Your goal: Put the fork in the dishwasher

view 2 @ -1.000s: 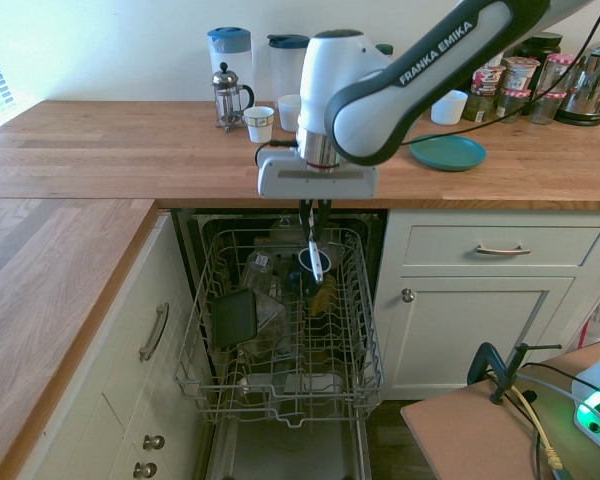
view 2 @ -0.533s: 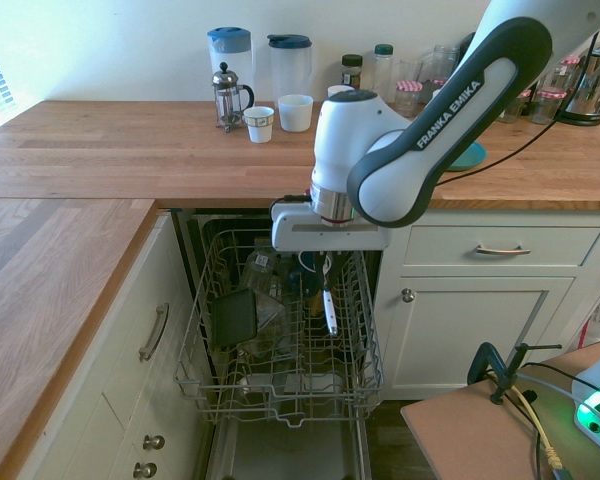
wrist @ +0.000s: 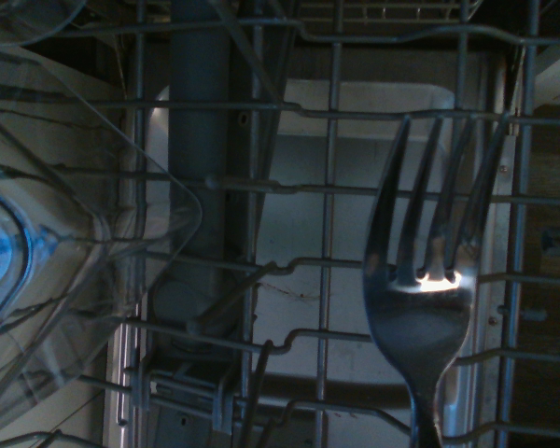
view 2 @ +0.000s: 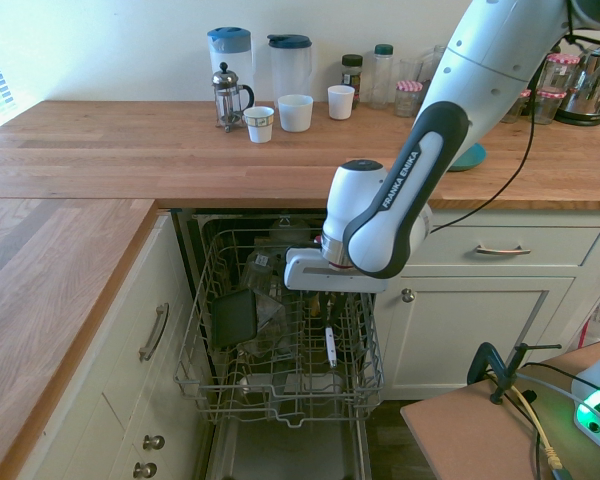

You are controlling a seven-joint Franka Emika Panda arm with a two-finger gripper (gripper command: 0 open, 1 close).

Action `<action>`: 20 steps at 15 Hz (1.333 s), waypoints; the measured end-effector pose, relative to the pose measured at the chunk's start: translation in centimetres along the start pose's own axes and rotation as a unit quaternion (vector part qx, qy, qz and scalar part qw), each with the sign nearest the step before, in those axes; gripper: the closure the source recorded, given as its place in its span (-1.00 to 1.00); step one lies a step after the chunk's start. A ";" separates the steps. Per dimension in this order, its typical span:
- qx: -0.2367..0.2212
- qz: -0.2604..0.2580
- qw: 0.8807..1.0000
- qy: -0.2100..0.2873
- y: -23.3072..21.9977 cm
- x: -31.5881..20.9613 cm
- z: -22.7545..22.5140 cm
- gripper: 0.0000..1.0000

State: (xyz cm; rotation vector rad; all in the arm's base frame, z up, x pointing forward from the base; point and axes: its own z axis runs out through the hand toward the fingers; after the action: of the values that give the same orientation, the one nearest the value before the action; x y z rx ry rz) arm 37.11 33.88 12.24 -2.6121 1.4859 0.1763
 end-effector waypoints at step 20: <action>0.018 -0.002 0.999 0.047 0.3 0.3 -11.7 -1.00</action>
State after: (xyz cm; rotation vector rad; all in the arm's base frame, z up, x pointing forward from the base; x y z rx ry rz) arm 37.42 31.47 23.70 -2.6287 1.4974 0.0253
